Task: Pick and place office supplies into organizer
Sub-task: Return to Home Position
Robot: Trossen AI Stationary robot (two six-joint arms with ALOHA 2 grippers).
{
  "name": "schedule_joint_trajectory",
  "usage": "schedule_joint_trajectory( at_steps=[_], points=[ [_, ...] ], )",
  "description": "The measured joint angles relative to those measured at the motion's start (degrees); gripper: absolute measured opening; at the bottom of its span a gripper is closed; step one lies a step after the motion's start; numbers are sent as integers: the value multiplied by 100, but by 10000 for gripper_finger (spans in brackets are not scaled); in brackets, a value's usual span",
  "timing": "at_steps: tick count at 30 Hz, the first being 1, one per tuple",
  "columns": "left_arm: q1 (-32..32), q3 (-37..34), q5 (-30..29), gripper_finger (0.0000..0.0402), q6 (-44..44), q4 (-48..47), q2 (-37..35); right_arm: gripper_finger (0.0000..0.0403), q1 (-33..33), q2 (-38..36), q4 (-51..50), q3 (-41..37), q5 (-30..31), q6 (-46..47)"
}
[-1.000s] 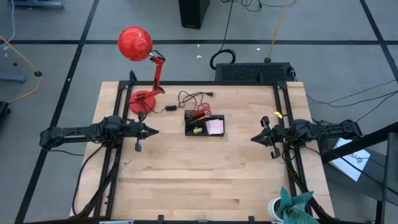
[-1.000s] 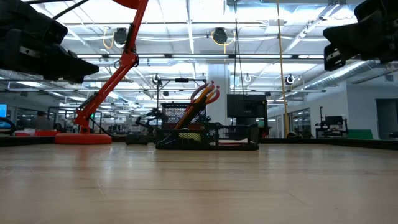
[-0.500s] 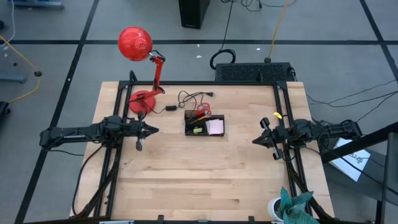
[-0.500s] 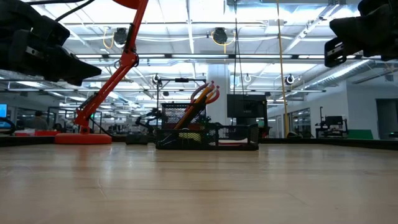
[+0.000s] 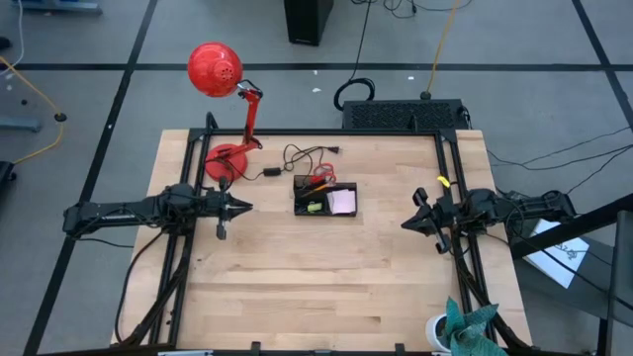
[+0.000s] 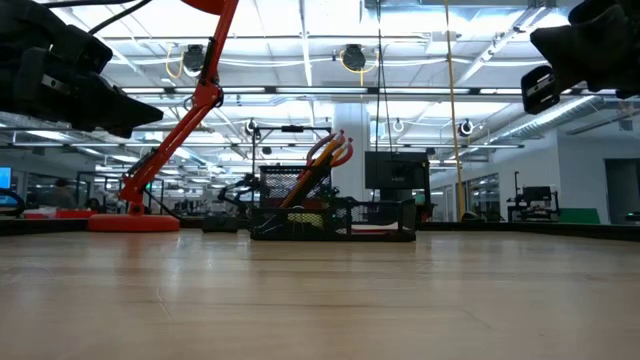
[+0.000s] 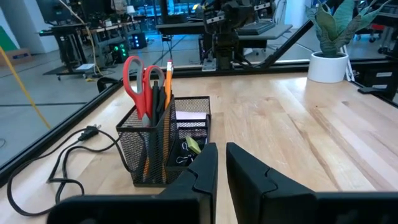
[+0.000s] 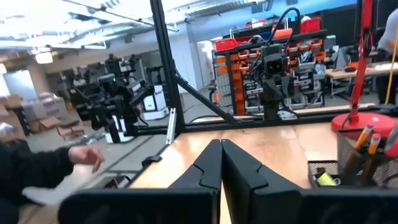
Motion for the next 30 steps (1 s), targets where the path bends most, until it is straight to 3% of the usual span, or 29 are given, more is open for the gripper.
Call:
schedule_joint_trajectory(
  at_steps=[30],
  points=[
    [0, 0, 0, 40, 5, 4, 0, 0, 0, 0, -32, -2, 0, 178]
  ],
)
